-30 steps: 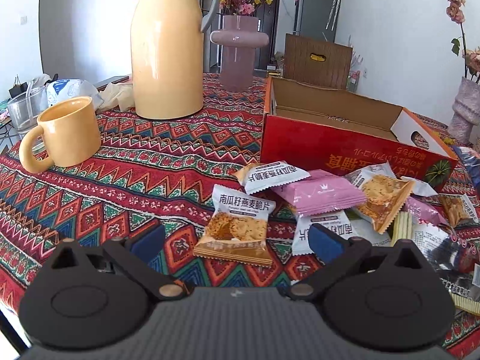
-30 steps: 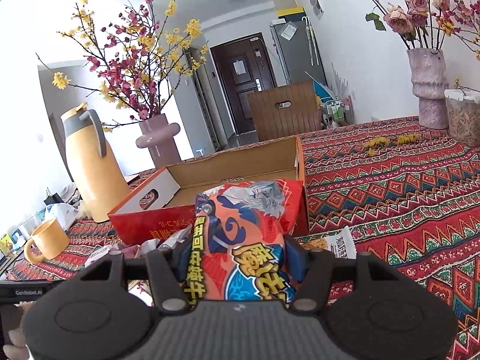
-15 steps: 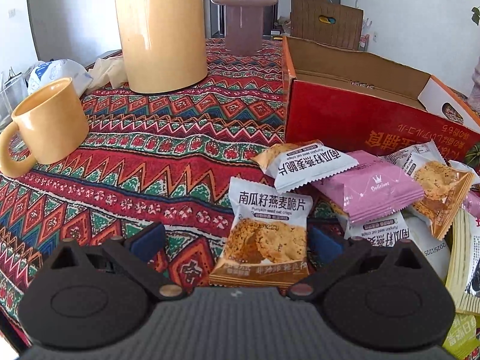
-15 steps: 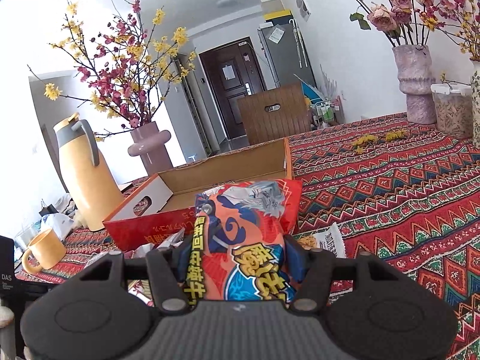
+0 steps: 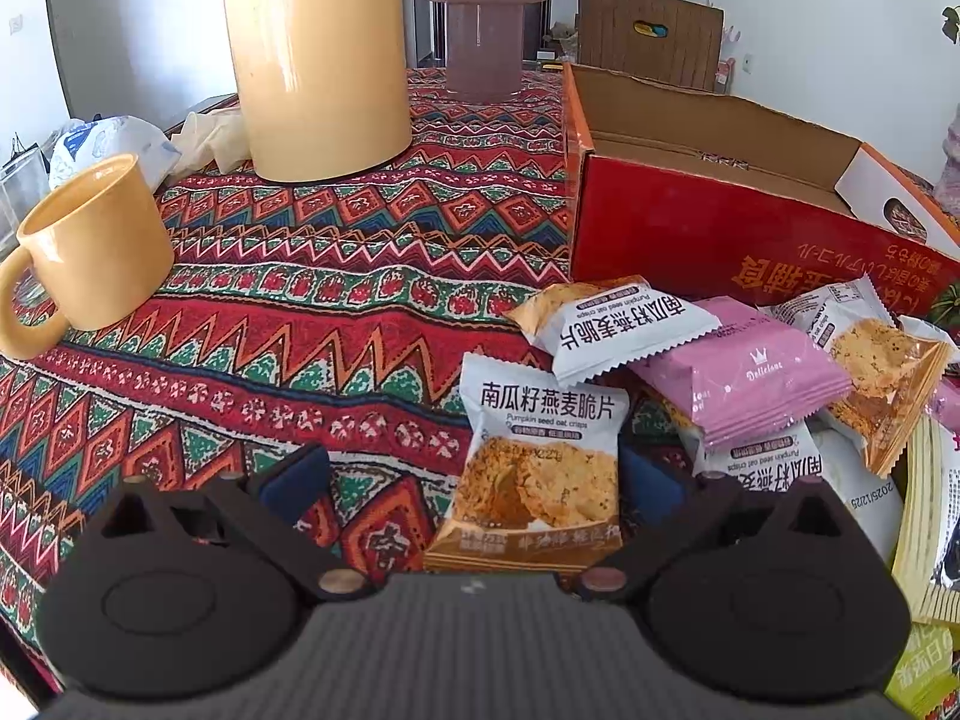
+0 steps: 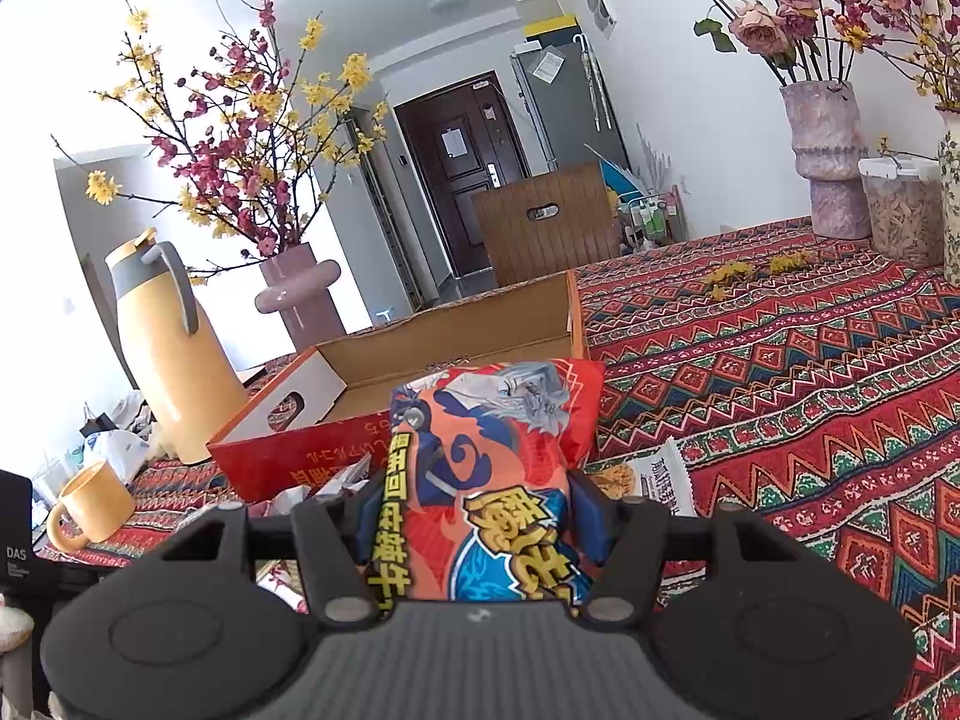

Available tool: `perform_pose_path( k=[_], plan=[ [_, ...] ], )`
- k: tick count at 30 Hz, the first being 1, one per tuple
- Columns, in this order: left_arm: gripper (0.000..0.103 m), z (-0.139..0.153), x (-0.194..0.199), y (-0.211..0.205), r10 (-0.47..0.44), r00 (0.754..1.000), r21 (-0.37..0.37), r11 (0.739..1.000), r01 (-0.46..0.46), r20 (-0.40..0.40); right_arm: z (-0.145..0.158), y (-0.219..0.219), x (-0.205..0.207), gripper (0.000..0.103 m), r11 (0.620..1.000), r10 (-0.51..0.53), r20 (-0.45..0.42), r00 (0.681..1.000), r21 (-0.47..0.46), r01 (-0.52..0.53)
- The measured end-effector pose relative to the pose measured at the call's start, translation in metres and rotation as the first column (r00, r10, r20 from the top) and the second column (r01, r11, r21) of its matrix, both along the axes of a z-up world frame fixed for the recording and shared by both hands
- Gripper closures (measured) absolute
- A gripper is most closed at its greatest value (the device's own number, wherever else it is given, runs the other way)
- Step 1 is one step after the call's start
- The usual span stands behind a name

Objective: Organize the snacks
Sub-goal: 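Lift the chip bag with the right gripper while the left gripper grasps a pumpkin-seed cracker packet, then carry both snacks over the cardboard box and open both grippers to drop them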

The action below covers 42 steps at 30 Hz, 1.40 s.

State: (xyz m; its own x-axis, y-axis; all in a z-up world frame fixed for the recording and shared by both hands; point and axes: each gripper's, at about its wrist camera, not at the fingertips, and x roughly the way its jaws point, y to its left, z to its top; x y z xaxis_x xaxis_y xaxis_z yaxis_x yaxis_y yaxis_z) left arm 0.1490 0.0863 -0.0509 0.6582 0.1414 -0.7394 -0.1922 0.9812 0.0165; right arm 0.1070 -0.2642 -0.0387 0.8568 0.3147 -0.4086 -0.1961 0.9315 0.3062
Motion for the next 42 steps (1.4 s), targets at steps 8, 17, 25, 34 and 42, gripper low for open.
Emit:
perform_pose_path(
  k=[8,17,25,34,42],
  plan=[
    [0.055,0.009,-0.008,-0.007,-0.023,0.999,0.012,1.0,0.022,0.028,0.002,-0.002,-0.004,0.044,1.0,-0.005,0.005,1.0,0.005,0.005],
    [0.055,0.016,-0.023,-0.004,-0.026,0.997,0.012,1.0,0.025,0.071,0.008,0.0,-0.009,0.044,1.0,0.001,0.016,1.0,0.001,-0.001],
    [0.055,0.038,-0.038,0.0,-0.015,0.991,0.008,1.0,0.014,0.135,0.017,0.001,-0.012,0.044,1.0,0.002,0.035,0.999,-0.007,-0.002],
    [0.055,0.074,-0.031,-0.01,-0.041,0.975,0.016,0.999,0.038,0.22,0.03,0.008,0.008,0.044,1.0,0.01,0.06,0.998,-0.019,-0.009],
    [0.055,0.092,-0.001,-0.03,-0.083,0.962,0.013,0.997,0.082,0.261,0.044,0.022,0.042,0.044,0.997,0.041,0.093,0.995,-0.064,-0.035]
  ],
)
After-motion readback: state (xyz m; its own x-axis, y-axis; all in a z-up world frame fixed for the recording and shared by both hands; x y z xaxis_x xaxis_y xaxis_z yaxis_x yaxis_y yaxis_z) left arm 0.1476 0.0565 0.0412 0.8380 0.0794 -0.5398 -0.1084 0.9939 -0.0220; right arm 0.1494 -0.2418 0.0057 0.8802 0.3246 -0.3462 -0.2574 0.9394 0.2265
